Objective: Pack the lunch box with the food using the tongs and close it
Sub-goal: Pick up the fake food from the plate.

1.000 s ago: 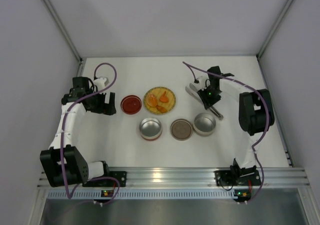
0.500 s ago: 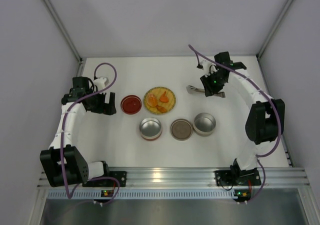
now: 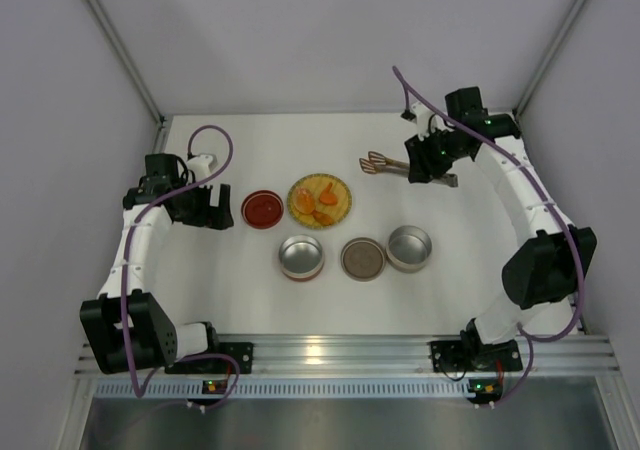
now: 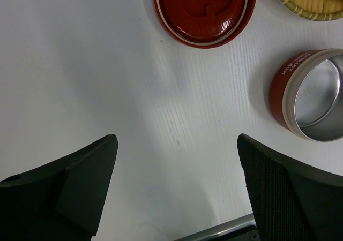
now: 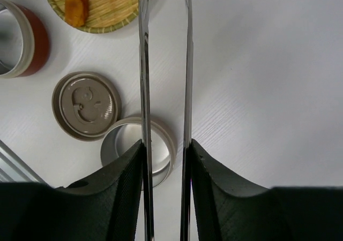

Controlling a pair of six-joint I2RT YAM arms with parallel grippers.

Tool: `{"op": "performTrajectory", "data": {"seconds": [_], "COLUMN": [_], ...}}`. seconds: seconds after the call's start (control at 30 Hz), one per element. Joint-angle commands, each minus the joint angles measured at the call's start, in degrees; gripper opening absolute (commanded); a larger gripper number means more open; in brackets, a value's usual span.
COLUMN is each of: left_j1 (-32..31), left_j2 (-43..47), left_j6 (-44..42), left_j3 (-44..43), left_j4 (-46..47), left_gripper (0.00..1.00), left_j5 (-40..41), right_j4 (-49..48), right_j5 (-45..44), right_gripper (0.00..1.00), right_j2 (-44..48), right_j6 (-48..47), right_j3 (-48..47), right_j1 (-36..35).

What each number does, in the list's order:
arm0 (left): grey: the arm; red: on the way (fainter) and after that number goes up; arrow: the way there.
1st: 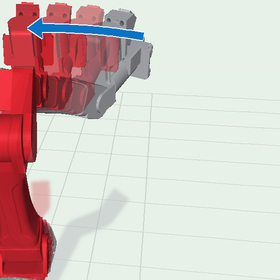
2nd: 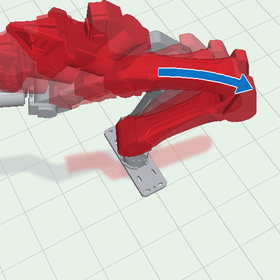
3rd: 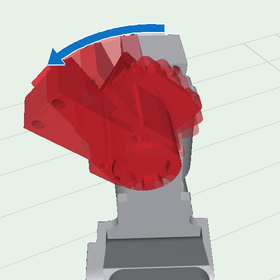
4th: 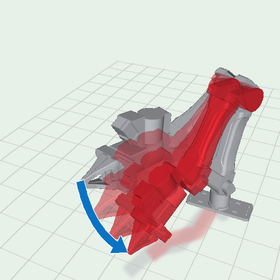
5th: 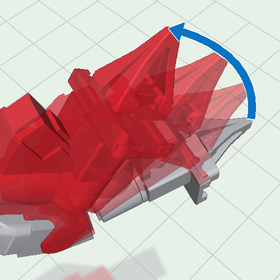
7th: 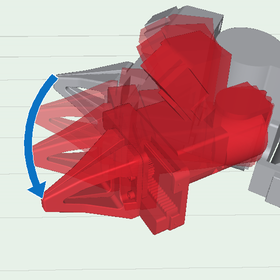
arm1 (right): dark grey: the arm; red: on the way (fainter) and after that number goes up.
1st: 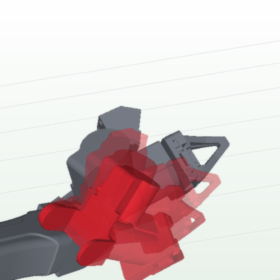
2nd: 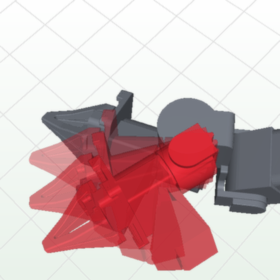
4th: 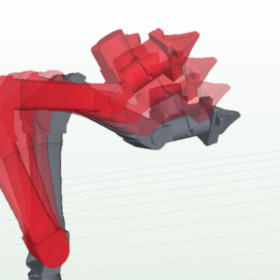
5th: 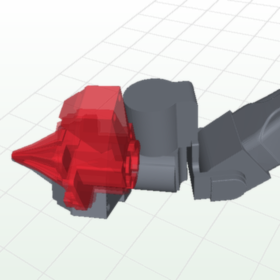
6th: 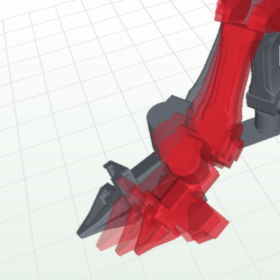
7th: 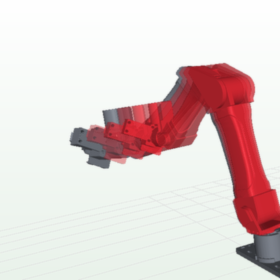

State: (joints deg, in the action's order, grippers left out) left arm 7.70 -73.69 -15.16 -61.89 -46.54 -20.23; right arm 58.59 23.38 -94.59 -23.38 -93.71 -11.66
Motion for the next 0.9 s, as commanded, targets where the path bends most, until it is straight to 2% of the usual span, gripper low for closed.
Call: {"op": "performTrajectory", "data": {"seconds": [0.0, 0.27, 0.57, 0.87], "left_j1": [-0.06, -0.06, -0.06, -0.06], "left_j2": [-0.31, 0.04, 0.39, 1.09], "left_j6": [0.57, 0.74, 1.45, 1.89], "left_j3": [-1.04, -1.48, -1.66, -0.34], "left_j4": [1.72, 0.93, 0.31, 1.89], "left_gripper": [0.98, 0.98, 0.98, 0.98], "left_j5": [-2.35, -2.89, -2.36, -0.34], "right_j4": [3.29, 2.41, -0.23, -0.76], "right_j5": [3.34, 3.08, 0.10, -3.86], "right_gripper": [0.38, 0.45, 0.50, 0.55], "right_j2": [3.35, 3.62, -2.00, -7.36], "right_j6": [0.87, 3.51, 7.55, 12.30], "right_j3": [-3.84, -4.02, -7.10, -10.17], "right_j1": [-1.25, -7.40, -16.36, -22.17]}}
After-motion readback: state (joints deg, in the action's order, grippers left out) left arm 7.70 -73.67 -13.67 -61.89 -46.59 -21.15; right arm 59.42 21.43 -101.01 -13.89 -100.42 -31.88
